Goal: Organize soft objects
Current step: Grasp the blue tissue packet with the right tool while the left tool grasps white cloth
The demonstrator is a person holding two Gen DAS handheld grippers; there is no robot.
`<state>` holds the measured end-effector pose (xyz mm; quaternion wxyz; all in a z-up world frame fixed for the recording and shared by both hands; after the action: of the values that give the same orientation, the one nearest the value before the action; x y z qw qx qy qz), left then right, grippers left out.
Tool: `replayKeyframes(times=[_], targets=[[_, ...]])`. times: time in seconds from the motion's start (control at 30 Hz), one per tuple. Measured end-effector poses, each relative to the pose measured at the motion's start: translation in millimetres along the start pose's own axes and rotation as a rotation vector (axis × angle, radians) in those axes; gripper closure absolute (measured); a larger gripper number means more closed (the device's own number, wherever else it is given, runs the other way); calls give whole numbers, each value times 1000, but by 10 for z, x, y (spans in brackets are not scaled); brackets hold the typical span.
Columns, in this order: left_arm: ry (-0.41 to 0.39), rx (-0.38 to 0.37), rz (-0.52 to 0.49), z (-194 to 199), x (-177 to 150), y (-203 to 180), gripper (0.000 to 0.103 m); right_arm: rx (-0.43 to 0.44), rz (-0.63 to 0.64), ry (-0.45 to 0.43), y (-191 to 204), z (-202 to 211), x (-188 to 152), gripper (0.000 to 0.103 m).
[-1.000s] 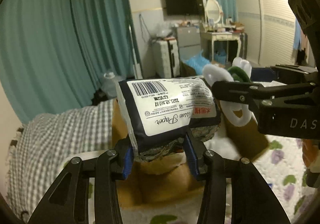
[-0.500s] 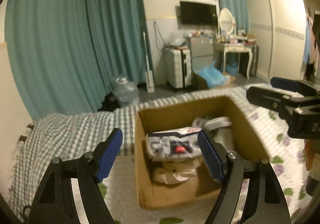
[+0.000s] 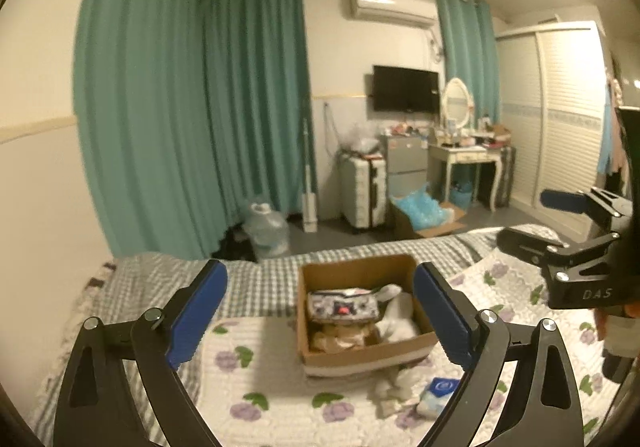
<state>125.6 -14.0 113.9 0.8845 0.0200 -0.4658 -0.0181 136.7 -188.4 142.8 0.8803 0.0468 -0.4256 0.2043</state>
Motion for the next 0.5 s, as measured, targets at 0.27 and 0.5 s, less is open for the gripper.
replayKeyframes(times=[0.27, 0.5], targets=[[23, 90, 33, 0, -561, -97, 7, 57, 22, 117, 91, -415, -707, 1], [171, 82, 43, -581, -1109, -346, 7, 109, 58, 284, 184, -1220, -1371, 2]])
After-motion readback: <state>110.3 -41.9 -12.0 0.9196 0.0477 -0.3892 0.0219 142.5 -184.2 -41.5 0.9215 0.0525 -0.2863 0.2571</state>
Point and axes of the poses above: each gripper's, at about its wrist camera, not at the fingertips, and z roughly against the way its jaws point, y to its left, x to its top, the point moved 7 cm from there along -z, roughly the way its jaws point, and after that the axes turned 15 degrees about y, right-handed, at the moved point
